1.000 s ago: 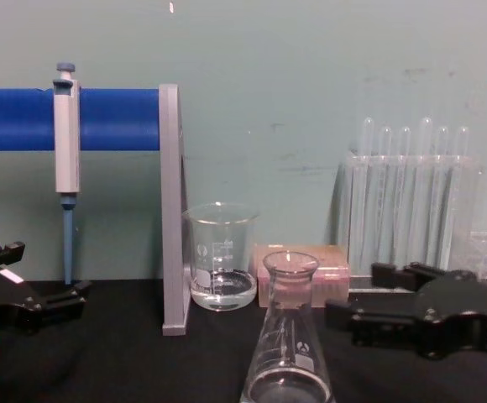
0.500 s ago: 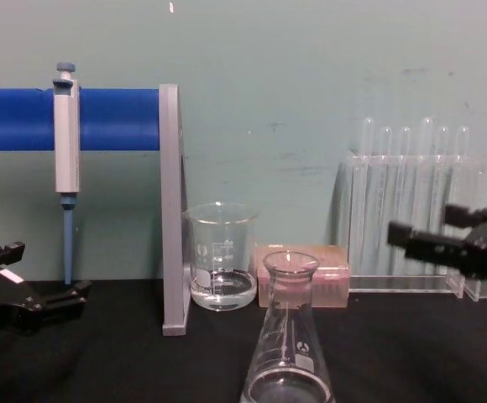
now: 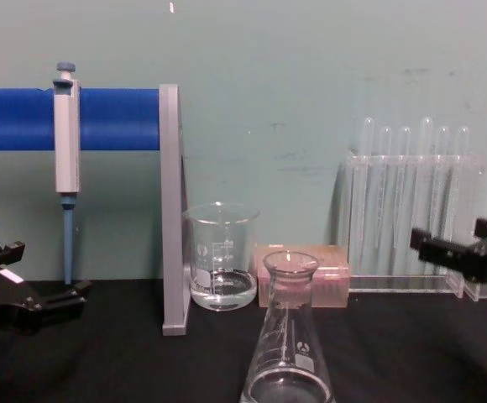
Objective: Grasp the erlenmeyer flask with one hand, shake it three times, then place it back.
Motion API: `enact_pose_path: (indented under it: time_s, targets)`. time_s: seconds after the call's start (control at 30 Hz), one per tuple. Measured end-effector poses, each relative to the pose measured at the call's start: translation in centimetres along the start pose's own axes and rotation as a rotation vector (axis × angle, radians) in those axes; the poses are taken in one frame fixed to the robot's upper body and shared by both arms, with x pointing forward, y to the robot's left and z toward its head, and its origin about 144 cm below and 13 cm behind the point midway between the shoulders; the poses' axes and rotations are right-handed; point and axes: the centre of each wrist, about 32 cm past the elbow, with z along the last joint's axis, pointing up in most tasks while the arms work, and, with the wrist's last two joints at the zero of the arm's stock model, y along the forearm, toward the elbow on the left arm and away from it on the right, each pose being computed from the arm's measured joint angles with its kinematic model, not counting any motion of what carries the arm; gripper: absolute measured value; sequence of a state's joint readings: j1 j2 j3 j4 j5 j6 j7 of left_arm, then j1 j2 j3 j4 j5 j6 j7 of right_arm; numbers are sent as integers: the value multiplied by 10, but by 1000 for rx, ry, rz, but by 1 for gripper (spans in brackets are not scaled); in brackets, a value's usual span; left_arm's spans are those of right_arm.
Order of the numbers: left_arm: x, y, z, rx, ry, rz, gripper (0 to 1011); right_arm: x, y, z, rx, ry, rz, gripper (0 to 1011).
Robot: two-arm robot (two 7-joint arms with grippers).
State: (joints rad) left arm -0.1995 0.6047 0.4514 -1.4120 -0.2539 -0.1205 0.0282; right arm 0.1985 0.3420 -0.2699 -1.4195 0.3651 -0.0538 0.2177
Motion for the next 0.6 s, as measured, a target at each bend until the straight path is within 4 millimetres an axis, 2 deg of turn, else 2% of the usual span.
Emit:
enact_pose_path:
  time_s: [0.27, 0.6]
  targets:
    - [0, 0, 0, 0, 0, 0, 1001, -2, 8, -19, -80, -6, -37, 1000]
    - [0, 0, 0, 0, 0, 0, 1001, -3, 10, -33, -141, -12, -49, 1000]
